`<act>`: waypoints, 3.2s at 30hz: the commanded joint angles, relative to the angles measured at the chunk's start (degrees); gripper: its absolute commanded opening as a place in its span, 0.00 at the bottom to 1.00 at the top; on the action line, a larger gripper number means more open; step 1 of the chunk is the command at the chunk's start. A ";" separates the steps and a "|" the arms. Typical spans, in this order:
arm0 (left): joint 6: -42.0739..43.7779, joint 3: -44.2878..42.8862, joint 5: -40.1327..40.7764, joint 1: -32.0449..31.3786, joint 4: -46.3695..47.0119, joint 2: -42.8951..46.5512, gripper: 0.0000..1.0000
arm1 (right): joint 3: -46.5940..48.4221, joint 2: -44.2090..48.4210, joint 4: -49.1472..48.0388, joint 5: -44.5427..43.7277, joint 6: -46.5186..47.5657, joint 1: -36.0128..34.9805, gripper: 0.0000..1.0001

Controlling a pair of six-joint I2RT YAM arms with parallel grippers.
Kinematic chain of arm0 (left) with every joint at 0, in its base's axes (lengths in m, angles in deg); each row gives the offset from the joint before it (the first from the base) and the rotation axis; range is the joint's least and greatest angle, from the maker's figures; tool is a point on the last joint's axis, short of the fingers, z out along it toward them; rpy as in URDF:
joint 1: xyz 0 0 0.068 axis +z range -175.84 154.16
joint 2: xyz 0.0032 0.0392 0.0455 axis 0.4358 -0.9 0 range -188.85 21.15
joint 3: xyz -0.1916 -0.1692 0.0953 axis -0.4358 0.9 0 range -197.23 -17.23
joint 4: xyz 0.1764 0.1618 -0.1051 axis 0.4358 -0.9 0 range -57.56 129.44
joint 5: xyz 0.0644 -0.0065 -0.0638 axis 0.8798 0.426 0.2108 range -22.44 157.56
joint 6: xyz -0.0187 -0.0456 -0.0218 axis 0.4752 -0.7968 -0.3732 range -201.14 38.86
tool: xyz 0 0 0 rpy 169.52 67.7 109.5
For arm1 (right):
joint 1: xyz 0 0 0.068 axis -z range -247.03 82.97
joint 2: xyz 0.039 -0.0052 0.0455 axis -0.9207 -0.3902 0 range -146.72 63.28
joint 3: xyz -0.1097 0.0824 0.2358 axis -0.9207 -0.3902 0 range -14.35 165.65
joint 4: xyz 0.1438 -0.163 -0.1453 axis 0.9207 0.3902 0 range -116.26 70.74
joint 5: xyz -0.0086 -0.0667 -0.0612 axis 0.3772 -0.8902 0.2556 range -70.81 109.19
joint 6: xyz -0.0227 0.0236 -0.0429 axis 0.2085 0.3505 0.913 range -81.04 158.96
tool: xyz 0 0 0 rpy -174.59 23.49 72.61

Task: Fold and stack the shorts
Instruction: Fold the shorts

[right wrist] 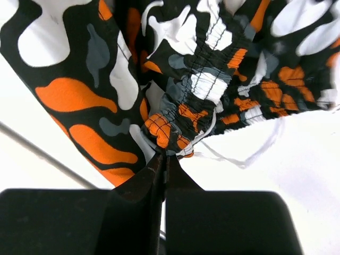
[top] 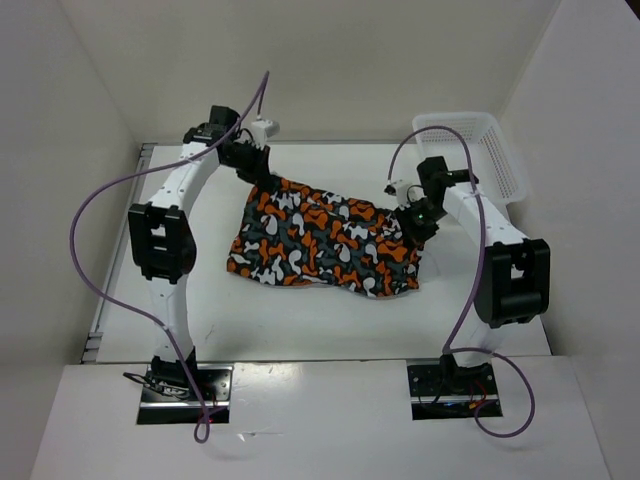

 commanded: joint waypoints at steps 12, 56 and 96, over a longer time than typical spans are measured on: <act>-3.51 -24.08 1.80 -0.67 2.92 -6.10 0.00 | 12.99 -7.63 3.86 3.05 -2.72 10.30 0.00; 2.81 -6.79 11.91 -9.72 6.97 -12.17 0.77 | 10.18 -16.24 -19.51 -25.51 -17.23 -9.40 0.01; -1.24 23.37 18.95 -3.21 12.08 9.27 0.82 | 4.22 -5.62 -18.81 -8.21 -49.55 5.08 0.78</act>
